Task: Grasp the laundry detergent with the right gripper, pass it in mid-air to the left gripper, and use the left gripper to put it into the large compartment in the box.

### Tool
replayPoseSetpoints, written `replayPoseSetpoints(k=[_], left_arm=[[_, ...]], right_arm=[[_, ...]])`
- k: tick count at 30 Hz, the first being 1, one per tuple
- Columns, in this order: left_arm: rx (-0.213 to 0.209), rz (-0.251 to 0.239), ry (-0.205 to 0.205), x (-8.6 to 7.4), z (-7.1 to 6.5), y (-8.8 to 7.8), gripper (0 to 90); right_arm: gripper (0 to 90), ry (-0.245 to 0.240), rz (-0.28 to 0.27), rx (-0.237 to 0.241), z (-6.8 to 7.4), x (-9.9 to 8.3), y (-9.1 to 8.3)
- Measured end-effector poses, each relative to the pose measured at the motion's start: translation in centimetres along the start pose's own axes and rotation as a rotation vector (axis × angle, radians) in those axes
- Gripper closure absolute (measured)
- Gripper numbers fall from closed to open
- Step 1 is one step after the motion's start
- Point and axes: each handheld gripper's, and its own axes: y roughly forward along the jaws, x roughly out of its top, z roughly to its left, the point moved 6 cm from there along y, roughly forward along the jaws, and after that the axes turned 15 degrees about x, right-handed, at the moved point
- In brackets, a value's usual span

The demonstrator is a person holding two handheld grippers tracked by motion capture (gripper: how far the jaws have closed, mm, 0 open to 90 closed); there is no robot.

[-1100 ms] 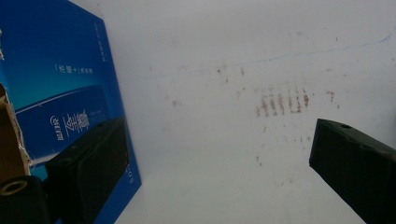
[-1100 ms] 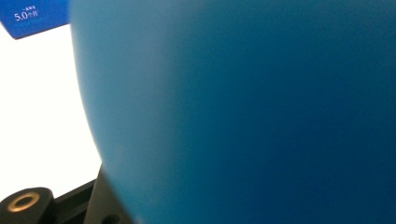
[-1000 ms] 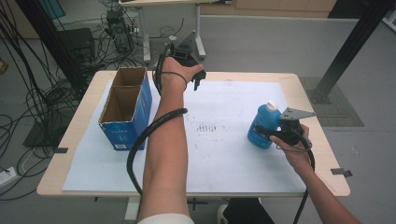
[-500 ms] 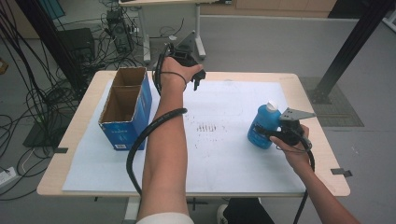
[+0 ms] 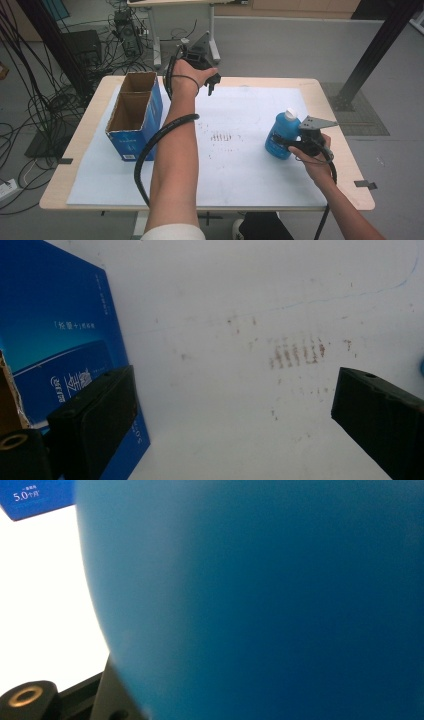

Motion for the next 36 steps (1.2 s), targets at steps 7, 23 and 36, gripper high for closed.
replayPoseSetpoints(k=[7,23,36], left_arm=[[-0.004,-0.004,0.004,0.2,0.1,0.0,5.2],[-0.023,-0.082,0.095,0.6,1.7,-1.9,5.2],[-0.01,-0.182,0.302,1.1,3.0,-5.6,5.8]], right_arm=[[46.5,0.0,-0.001,0.0,0.0,0.0,0.0],[46.3,0.016,0.018,0.036,0.5,4.5,0.4],[46.1,0.007,0.05,0.163,1.1,12.2,3.2]])
